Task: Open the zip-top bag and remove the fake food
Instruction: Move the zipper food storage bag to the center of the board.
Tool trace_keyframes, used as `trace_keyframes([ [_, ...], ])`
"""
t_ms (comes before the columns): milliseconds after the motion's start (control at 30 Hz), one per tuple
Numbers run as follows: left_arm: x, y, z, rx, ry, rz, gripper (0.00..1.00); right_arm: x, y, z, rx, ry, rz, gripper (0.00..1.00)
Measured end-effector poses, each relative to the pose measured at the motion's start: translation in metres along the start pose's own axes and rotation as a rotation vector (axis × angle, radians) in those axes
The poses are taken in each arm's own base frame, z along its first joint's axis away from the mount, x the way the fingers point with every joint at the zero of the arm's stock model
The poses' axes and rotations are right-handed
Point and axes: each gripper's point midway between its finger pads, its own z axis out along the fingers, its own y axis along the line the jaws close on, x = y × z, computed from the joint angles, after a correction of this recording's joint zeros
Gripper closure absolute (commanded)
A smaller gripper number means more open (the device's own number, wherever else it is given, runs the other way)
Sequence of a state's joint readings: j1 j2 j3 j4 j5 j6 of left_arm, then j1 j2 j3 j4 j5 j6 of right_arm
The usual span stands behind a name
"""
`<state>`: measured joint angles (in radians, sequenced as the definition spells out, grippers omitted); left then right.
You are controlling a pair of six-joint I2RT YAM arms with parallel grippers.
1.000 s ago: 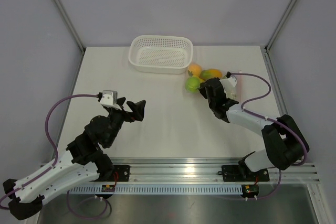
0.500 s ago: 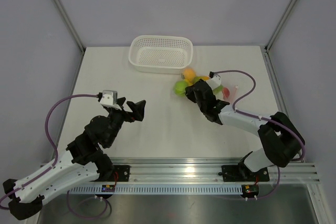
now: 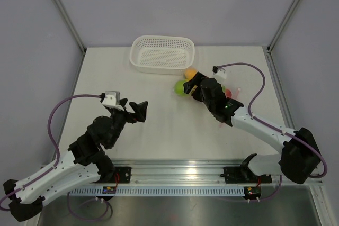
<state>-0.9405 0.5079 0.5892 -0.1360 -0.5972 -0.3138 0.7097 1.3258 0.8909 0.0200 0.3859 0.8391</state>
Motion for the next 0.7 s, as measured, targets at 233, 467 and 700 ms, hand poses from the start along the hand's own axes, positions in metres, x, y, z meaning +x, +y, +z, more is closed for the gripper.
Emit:
trace_keyframes([
  [233,0.010,-0.002,0.005,-0.006,0.034,0.023,0.01,-0.015,-0.020,-0.023,0.081,-0.030,-0.048,0.11],
  [467,0.011,-0.002,0.006,-0.006,0.035,0.024,0.01,-0.033,-0.057,-0.054,0.202,-0.105,-0.075,0.09],
  [700,0.011,-0.002,0.006,-0.006,0.034,0.024,0.01,-0.078,-0.136,-0.068,0.397,-0.202,0.022,0.09],
])
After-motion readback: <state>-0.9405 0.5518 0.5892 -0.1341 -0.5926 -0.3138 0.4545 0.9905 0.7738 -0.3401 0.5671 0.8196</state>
